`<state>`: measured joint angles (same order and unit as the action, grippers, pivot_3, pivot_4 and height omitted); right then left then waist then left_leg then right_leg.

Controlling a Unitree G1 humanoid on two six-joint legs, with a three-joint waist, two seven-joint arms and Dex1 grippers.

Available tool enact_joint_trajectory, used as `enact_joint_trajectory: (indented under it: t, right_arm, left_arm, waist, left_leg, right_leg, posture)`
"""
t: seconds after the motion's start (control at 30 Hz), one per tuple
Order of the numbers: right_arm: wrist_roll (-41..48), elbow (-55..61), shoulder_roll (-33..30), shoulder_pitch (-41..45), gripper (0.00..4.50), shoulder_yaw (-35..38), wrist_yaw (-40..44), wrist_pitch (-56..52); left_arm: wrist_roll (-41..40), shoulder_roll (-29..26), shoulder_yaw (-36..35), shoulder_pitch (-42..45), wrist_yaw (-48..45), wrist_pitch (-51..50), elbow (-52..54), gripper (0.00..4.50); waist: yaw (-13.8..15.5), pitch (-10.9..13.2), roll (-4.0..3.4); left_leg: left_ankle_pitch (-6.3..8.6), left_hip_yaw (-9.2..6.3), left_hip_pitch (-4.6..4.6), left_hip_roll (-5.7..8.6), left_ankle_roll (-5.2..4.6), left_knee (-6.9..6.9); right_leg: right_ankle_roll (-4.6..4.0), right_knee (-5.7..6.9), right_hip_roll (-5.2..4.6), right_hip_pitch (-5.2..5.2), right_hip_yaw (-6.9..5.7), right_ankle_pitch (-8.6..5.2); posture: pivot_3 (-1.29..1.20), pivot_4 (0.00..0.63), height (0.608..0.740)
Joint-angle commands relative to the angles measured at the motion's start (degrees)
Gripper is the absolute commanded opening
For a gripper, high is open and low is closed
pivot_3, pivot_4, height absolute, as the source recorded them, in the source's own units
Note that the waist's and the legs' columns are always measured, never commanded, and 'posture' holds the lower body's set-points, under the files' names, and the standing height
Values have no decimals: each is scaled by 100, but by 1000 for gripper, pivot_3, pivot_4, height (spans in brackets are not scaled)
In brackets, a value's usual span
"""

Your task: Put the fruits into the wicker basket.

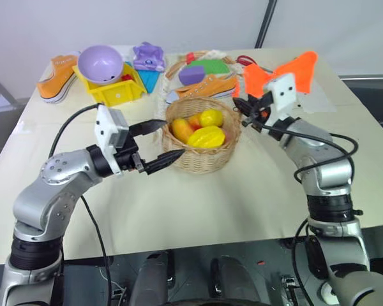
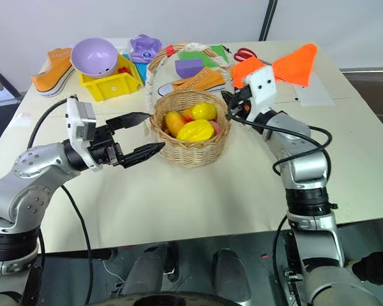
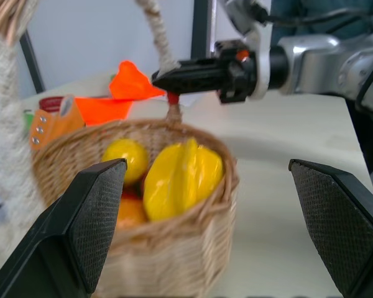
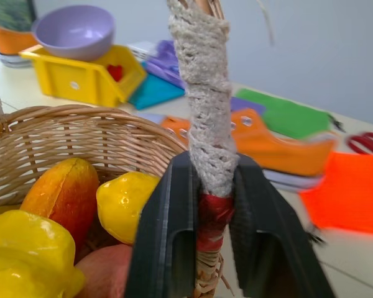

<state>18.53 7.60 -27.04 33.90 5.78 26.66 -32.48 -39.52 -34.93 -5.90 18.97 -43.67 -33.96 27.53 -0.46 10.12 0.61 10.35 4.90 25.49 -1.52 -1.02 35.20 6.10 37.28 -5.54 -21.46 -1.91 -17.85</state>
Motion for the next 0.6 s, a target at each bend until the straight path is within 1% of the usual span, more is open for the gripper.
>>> enact_joint_trajectory:
  t: [0.03, 0.1, 0.17, 0.23, 0.27, 0.43, 0.53, 0.6]
  right_arm:
    - [187, 623, -478, -217, 677, 1049, -220, -120]
    - [187, 569, -725, -400, 677, 1513, -360, -174]
    - [6, 299, -1040, -627, 677, 1911, -488, -73]
    - [-94, -88, -1241, -769, 677, 2265, -604, 130]
    - [-131, -492, -1314, -788, 677, 2438, -655, 348]
    - [-205, -1916, -1457, -692, 677, 2700, -702, 1115]
    - [-138, -2124, -1480, -695, 1656, 2735, -649, 1254]
    - [-93, -2002, -1482, -781, 2669, 2783, -665, 1265]
  left_arm:
    - [20, 29, 27, 137, -98, 202, 26, 4500]
    - [38, 55, 94, 185, -152, 243, -48, 4500]
    - [88, 88, 180, 240, -216, 291, -138, 4500]
    - [124, 135, 260, 296, -265, 333, -217, 4500]
    - [132, 178, 313, 334, -286, 353, -253, 4500]
    - [197, 314, 462, 443, -341, 400, -322, 4500]
    - [225, 339, 474, 463, -345, 400, -330, 4500]
    - [264, 311, 455, 446, -361, 417, -354, 4500]
  waist:
    - [11, 0, 0]
    - [5, 0, 0]
    - [0, 0, 0]
    - [-11, 0, 0]
    - [-15, 0, 0]
    - [-55, 0, -6]
    - [-61, -2, -8]
    - [-44, 0, -13]
  left_leg:
    - [0, 0, 2, 0, 0, 0]
    - [0, 0, 1, 0, 0, 1]
    - [0, 1, 0, -1, 0, 0]
    - [0, 1, -2, -2, 0, -1]
    - [0, 2, -3, -2, 0, -2]
    - [-1, 7, -8, -6, -2, -1]
    - [-1, 10, -11, -13, -2, -2]
    - [-1, 9, -11, -16, -1, -1]
  right_leg:
    - [0, -2, -1, 0, 0, 0]
    - [-1, -5, -2, 0, 0, 0]
    - [-1, -6, -1, 1, 1, 0]
    - [-1, -6, 0, 2, 1, -1]
    - [-1, -7, 1, 3, 1, -1]
    - [-1, -5, 19, 2, 7, 0]
    - [0, -5, 30, 3, 11, 0]
    - [0, -4, 34, 2, 11, 0]
  posture:
    - [0, 150, 740]
    - [0, 150, 740]
    - [0, 150, 740]
    - [0, 150, 740]
    - [0, 150, 740]
    - [0, 150, 740]
    - [0, 150, 740]
    - [0, 150, 740]
